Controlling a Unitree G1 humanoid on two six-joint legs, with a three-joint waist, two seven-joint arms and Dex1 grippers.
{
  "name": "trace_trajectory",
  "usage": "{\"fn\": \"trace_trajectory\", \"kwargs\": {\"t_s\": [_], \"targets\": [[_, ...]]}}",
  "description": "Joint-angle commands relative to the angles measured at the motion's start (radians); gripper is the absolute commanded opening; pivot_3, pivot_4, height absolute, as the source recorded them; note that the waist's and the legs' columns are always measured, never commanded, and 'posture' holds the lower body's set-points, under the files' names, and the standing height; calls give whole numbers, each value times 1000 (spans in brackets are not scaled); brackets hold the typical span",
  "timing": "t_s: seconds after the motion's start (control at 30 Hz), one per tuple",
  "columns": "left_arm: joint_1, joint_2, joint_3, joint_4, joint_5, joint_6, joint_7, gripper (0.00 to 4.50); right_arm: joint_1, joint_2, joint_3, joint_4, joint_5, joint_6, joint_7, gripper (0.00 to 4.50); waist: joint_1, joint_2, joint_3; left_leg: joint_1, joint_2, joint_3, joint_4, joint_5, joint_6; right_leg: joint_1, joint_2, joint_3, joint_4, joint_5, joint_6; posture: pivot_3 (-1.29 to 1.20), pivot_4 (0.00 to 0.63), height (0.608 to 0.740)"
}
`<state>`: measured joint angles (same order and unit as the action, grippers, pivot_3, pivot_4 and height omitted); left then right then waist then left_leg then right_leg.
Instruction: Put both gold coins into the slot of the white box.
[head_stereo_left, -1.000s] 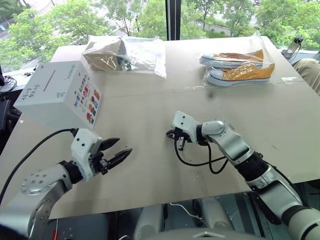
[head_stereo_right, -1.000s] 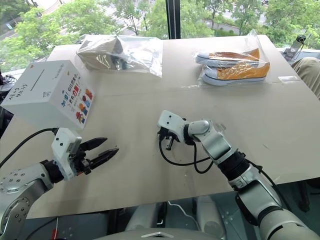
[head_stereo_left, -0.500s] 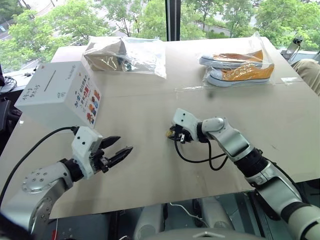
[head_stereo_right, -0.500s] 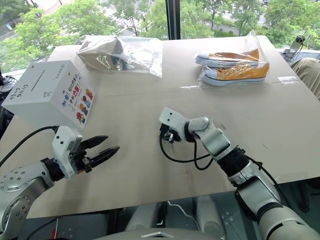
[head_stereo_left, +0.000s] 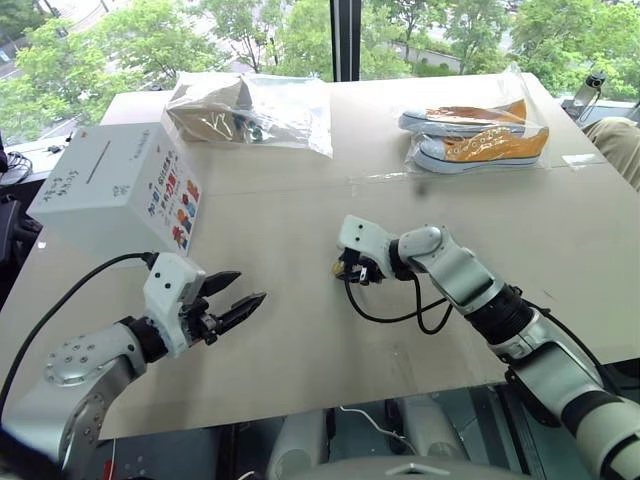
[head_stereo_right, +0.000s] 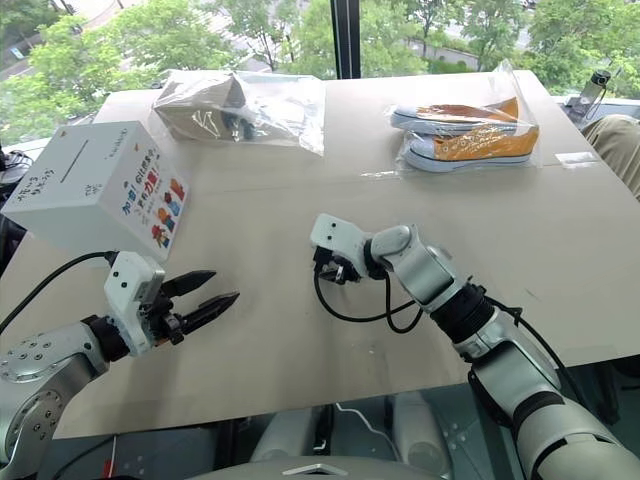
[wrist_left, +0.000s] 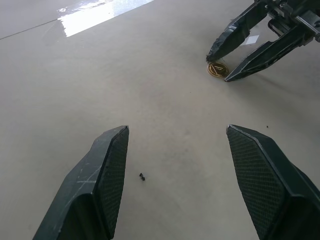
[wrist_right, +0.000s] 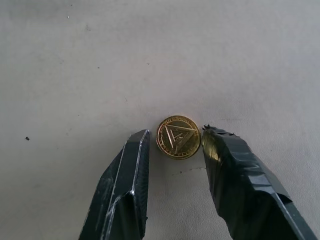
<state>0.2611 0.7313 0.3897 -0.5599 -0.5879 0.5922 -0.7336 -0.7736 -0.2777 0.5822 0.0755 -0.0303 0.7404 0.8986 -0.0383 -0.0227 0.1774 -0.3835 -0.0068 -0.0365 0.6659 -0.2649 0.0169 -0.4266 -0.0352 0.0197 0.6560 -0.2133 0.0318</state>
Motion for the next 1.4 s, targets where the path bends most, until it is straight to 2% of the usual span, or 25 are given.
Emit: {"fn": "trace_trajectory", "kwargs": {"t_s": [0.03, 0.3, 0.4, 0.43, 0.57, 0.6, 0.63, 0.87, 1.13, 1.23, 1.33, 1.4], "targets": [[-4, 0, 10, -13, 2, -21, -2, 3162, 7, -1, 51, 7, -6, 13, 39, 1802, 0, 0, 0, 0, 0, 0, 0, 0, 0, 0, 0, 0, 0, 0, 0, 0, 150, 740], [-9, 1, 7, -9, 5, -23, -4, 3162, 8, 0, 63, 34, -34, 0, 40, 1802, 0, 0, 0, 0, 0, 0, -1, 0, 0, 0, -1, 0, -1, 0, 0, 0, 150, 740], [-12, 1, 6, -8, 6, -22, -4, 3162, 7, 3, 63, 43, -41, 7, 36, 981, -1, 0, 0, 0, 0, 0, -1, 0, 0, 0, -1, 0, -1, 0, 0, 0, 150, 740], [-13, 1, 5, -8, 5, -21, -4, 3162, 7, 7, 60, 46, -43, 12, 32, 565, -2, 0, 0, 0, 0, 0, -1, 0, 0, 0, -1, 0, 0, 0, 0, 0, 150, 740], [-13, 1, 5, -9, 5, -20, -5, 3162, 9, 14, 54, 52, -46, 18, 26, 493, -3, 0, 0, 1, 0, 0, -1, 0, 0, 0, -1, 0, 0, 0, 0, 0, 150, 740], [-13, 0, 5, -9, 4, -19, -5, 3162, 10, 14, 52, 52, -47, 18, 25, 383, -4, 0, -1, 1, 1, 0, -1, 0, 0, 0, -1, 1, 0, 0, 0, 0, 150, 740], [-13, -2, 3, -9, 5, -20, -3, 3162, 13, 14, 49, 49, -47, 13, 23, 45, -5, 0, -1, 2, 1, 0, -1, 0, 0, 0, -1, 1, 0, 0, 0, 0, 150, 740], [-35, -35, -19, -8, -1, -16, 13, 3162, 21, 40, -29, 10, -20, -26, -17, 45, -3, 1, -1, 4, 2, 0, 0, 0, 0, 3, 0, 0, 0, -2, -4, 0, 150, 740], [-57, -32, -26, 4, -1, -14, 11, 3162, 17, 27, -40, 13, -22, -63, -31, 45, -3, 1, 0, 2, 2, -1, 0, 0, 0, 2, 0, 0, -1, -2, -3, 0, 150, 740], [-59, -31, -27, 4, 1, -14, 11, 3162, 8, 15, -31, 24, -33, -52, -30, 740, -3, 1, 0, 2, 2, 0, 0, 0, 0, 2, 0, 0, -1, -2, -3, 0, 150, 740], [-59, -31, -27, 3, 0, -13, 13, 3162, 9, 0, -9, 16, -34, -5, -12, 2073, -2, 1, 0, 1, 1, 0, 0, 0, 0, 2, 0, 0, -2, -2, -3, 0, 150, 740], [-59, -32, -28, 2, 0, -12, 15, 3162, 16, -14, 6, 0, -24, 17, 14, 2073, -2, 1, 0, 1, 1, 0, -1, 0, 0, 2, 0, 0, -2, -2, -3, 0, 150, 740]]}}
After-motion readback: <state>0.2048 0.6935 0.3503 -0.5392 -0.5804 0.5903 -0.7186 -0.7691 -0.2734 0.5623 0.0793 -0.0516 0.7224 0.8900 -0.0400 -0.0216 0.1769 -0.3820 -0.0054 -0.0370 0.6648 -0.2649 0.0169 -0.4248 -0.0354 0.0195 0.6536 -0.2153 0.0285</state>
